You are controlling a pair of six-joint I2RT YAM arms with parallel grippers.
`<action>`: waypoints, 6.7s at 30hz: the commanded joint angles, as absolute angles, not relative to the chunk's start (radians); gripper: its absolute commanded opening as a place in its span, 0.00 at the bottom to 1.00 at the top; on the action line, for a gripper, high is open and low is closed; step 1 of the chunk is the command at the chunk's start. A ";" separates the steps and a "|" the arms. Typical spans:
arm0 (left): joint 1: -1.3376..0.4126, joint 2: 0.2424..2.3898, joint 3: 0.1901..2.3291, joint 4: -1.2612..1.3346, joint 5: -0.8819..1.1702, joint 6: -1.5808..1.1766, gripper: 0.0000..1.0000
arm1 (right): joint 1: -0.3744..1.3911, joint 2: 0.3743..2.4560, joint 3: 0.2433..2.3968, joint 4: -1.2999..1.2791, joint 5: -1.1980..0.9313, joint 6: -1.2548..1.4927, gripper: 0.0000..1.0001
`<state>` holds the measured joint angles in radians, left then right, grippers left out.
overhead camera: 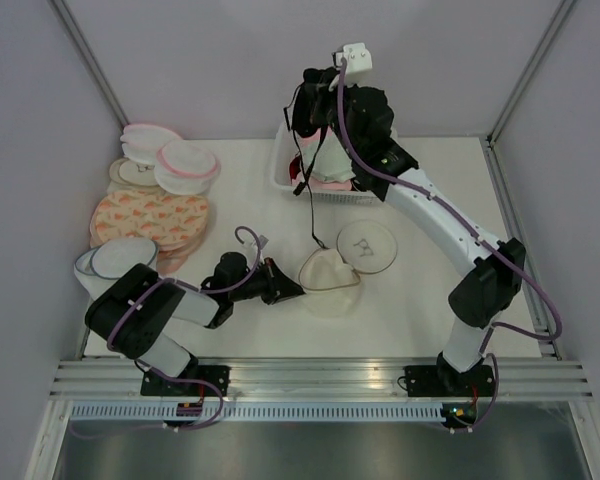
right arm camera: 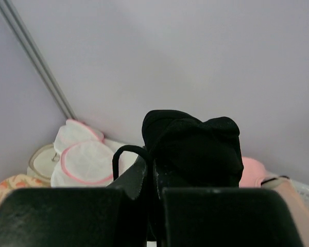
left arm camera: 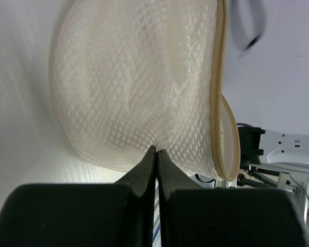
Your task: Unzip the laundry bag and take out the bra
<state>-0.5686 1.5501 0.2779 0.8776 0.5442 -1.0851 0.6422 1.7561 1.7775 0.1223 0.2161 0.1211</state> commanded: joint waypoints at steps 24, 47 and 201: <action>-0.563 1.557 0.216 0.989 0.589 -1.152 0.02 | 0.437 2.108 2.016 0.178 0.282 0.198 0.00; -0.561 1.601 0.212 1.069 0.586 -1.163 0.02 | 0.437 1.772 1.651 0.109 0.487 0.175 0.98; -0.600 1.413 0.719 0.006 0.287 -0.959 0.98 | 1.381 0.876 0.657 -0.262 0.802 0.367 0.98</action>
